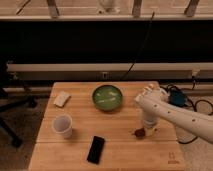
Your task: Drag the pepper across the table
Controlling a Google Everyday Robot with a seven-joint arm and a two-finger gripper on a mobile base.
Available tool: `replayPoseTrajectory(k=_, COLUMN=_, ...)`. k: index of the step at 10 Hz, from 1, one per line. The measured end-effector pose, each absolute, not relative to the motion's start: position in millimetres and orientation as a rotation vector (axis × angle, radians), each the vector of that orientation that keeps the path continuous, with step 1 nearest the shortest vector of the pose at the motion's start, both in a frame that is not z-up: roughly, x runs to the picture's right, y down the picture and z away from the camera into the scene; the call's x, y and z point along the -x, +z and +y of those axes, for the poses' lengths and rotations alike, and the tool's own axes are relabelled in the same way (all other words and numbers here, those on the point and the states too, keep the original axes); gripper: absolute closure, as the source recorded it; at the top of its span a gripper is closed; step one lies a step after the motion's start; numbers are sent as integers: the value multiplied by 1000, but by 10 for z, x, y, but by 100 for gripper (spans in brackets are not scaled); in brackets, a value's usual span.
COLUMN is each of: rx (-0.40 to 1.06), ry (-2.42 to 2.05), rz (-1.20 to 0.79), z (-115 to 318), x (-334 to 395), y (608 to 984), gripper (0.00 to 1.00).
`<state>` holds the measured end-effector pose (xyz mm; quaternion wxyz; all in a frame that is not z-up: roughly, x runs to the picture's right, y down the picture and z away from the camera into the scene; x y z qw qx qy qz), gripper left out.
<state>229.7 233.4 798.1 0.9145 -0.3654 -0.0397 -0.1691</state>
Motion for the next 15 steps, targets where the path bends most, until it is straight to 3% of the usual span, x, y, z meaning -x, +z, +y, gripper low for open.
replayPoseTrajectory(k=15, rx=745, ry=-482, rz=-104, z=2291, x=-1973, y=7969, gripper=100)
